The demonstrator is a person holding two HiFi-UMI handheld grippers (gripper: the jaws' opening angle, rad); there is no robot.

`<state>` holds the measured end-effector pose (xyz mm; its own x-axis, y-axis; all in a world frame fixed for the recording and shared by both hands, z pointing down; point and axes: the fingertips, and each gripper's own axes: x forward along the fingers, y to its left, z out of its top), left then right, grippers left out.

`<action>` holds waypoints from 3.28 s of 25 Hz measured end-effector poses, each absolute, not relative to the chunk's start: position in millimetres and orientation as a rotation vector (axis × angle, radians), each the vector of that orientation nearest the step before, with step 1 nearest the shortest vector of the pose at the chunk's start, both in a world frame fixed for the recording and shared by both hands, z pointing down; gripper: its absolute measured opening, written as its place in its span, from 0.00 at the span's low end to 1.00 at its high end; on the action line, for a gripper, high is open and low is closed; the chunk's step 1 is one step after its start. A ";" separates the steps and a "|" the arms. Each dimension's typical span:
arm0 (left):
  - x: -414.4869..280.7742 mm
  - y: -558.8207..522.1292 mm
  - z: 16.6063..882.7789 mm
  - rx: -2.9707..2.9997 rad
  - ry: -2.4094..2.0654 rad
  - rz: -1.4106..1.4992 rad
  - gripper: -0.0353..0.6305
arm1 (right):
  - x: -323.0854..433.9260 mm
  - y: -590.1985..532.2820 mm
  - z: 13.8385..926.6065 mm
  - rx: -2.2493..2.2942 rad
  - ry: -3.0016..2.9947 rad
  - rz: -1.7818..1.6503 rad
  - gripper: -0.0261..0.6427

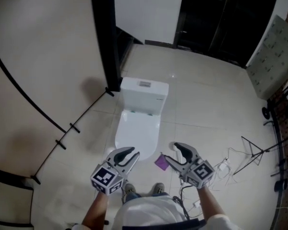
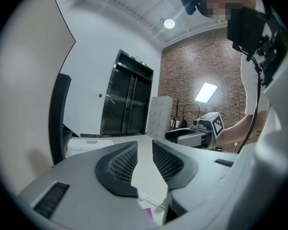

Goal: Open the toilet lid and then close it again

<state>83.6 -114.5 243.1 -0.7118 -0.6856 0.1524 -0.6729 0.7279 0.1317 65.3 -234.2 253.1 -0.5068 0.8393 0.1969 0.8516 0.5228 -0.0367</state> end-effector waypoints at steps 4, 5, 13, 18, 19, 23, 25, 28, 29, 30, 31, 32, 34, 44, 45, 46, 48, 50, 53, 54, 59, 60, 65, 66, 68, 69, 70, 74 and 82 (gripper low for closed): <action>79.8 -121.6 231.8 1.106 -2.744 -0.065 0.19 | 64.6 -236.7 247.8 -1.456 -2.575 -0.084 0.46; 79.1 -122.4 230.0 1.102 -2.746 -0.060 0.19 | 64.4 -236.5 244.8 -1.462 -2.581 -0.078 0.46; 79.9 -123.9 230.8 1.051 -2.718 0.015 0.18 | 68.2 -232.0 237.3 -1.478 -2.574 -0.058 0.46; 70.6 -123.0 227.5 1.028 -2.741 -0.030 0.19 | 61.5 -231.0 236.2 -1.489 -2.579 -0.059 0.46; 69.3 -124.5 226.5 1.035 -2.750 -0.040 0.19 | 60.5 -231.8 237.5 -1.491 -2.579 -0.064 0.46; 64.3 -128.6 226.6 1.049 -2.761 -0.043 0.19 | 59.3 -233.6 244.5 -1.493 -2.584 -0.100 0.46; 60.0 -131.9 226.4 1.051 -2.764 -0.037 0.19 | 59.2 -236.8 247.9 -1.492 -2.582 -0.128 0.46; 50.8 -141.7 222.8 1.049 -2.773 -0.019 0.19 | 57.1 -248.1 249.1 -1.494 -2.585 -0.159 0.46; 48.1 -144.6 221.9 1.052 -2.774 -0.011 0.19 | 56.7 -252.0 248.8 -1.491 -2.589 -0.160 0.46; 45.1 -146.5 221.5 1.057 -2.775 -0.005 0.19 | 56.0 -255.2 249.1 -1.485 -2.594 -0.156 0.46; 41.4 -147.3 221.5 1.065 -2.775 -0.003 0.19 | 54.5 -257.5 250.1 -1.476 -2.598 -0.155 0.46; 37.2 -146.9 221.7 1.074 -2.776 -0.004 0.19 | 52.4 -258.8 251.5 -1.464 -2.601 -0.160 0.46; 29.0 -143.4 221.9 1.093 -2.772 -0.004 0.19 | 48.2 -258.8 254.8 -1.432 -2.604 -0.192 0.46; -13.0 -18.9 254.2 1.357 -2.608 0.169 0.19 | 43.4 -150.7 309.1 -1.065 -2.650 -0.289 0.46; -20.2 2.3 259.6 1.394 -2.590 0.198 0.19 | 40.9 -132.9 318.5 -0.994 -2.645 -0.287 0.46; -27.8 22.1 265.4 1.439 -2.568 0.244 0.19 | 38.5 -115.9 328.5 -0.921 -2.643 -0.279 0.46; -37.5 52.2 279.1 1.525 -2.505 0.351 0.19 | 36.2 -88.5 350.3 -0.800 -2.629 -0.265 0.46; -42.6 70.7 294.4 1.574 -2.445 0.411 0.19 | 34.8 -70.2 374.5 -0.737 -2.580 -0.312 0.46; -50.1 83.2 324.2 1.616 -2.384 0.465 0.19 | 32.8 -52.0 420.6 -0.731 -2.474 -0.473 0.46; -52.6 84.4 338.0 1.623 -2.365 0.487 0.19 | 32.5 -47.3 439.9 -0.752 -2.434 -0.547 0.46; -58.2 78.1 422.1 1.641 -2.289 0.575 0.19 | 34.5 -33.2 558.1 -0.888 -2.206 -0.852 0.46; -56.0 74.1 438.1 1.647 -2.280 0.585 0.19 | 36.3 -32.8 582.8 -0.907 -2.169 -0.897 0.46; -45.3 52.9 510.9 1.683 -2.274 0.525 0.19 | 39.1 -35.9 698.3 -0.980 -1.999 -1.173 0.46; -40.9 49.7 525.1 1.691 -2.264 0.517 0.19 | 39.7 -36.9 716.6 -0.982 -1.979 -1.197 0.46; -29.5 44.2 551.1 1.713 -2.241 0.512 0.19 | 41.9 -37.6 746.7 -0.983 -1.957 -1.210 0.46; -23.5 42.5 562.4 1.725 -2.231 0.508 0.19 | 42.8 -37.7 759.1 -0.983 -1.949 -1.214 0.46; -17.9 41.6 572.6 1.735 -2.223 0.502 0.19 | 43.6 -37.8 770.2 -0.983 -1.940 -1.222 0.46; -2.6 43.4 600.3 1.751 -2.187 0.506 0.19 | 42.0 -38.2 792.8 -0.970 -1.928 -1.272 0.46; 0.9 61.2 611.7 1.746 -2.144 0.547 0.19 | 42.7 -29.3 783.7 -1.020 -1.941 -1.249 0.24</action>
